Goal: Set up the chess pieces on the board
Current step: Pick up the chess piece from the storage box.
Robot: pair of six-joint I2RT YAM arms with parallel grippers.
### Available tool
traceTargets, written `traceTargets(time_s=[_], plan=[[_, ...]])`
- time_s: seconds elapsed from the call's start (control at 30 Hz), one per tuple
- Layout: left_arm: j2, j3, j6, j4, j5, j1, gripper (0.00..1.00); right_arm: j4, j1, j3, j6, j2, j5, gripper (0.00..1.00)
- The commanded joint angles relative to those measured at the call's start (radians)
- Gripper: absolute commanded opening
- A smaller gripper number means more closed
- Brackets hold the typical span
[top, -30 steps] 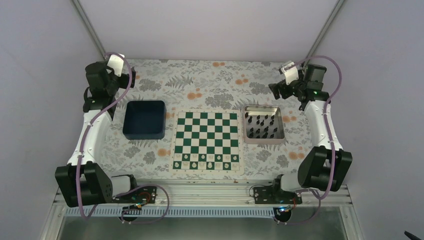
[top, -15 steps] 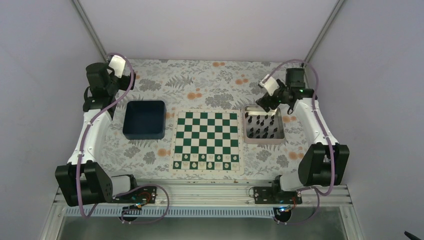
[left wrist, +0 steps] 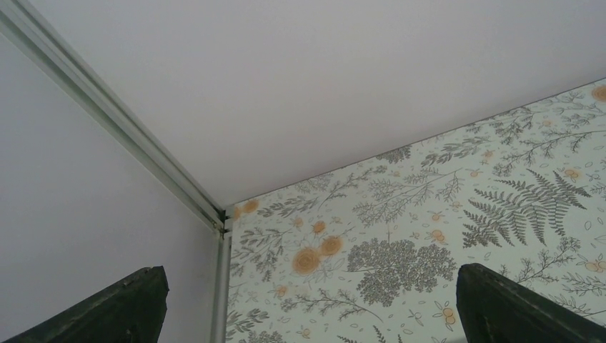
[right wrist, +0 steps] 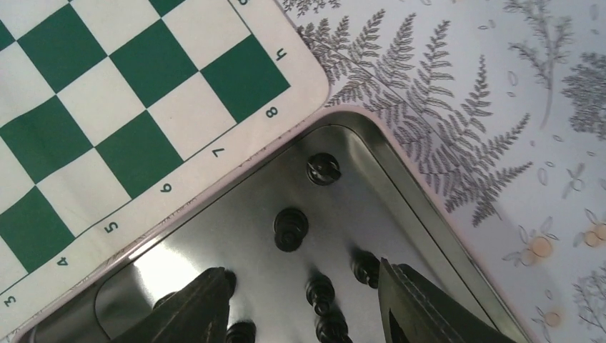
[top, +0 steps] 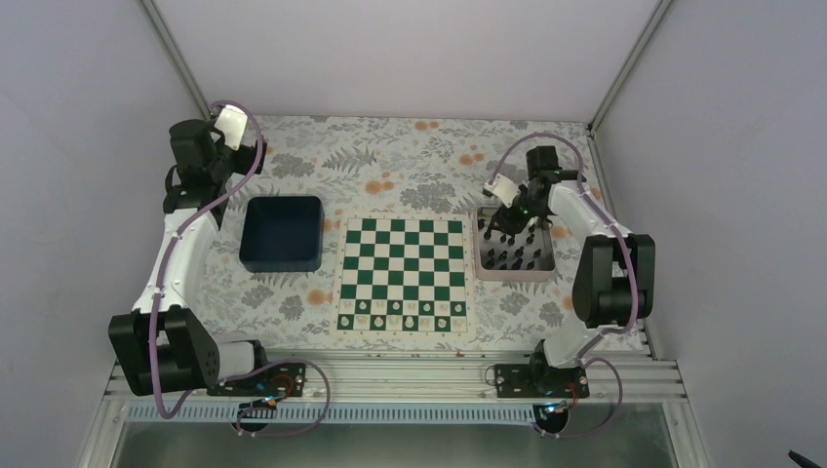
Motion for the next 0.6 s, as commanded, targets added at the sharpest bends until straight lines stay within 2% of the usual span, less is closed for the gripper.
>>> traceTargets(time_s=[0.0,0.33,0.57], plan=[[-0.006,-0.009,0.009,0.025,0.013,0.003,1.00,0.009,0.029,-0.011,0.012,0.049,0.001,0.54],[-0.009,-0.048,0.030,0.047,-0.015,0.003,1.00,0.038,0.059,-0.014,0.037,0.115,0.037,0.50],[0.003,-0.052,0.046,0.040,-0.011,0.003,1.00,0.076,0.062,-0.018,0.058,0.144,0.068,0.42]])
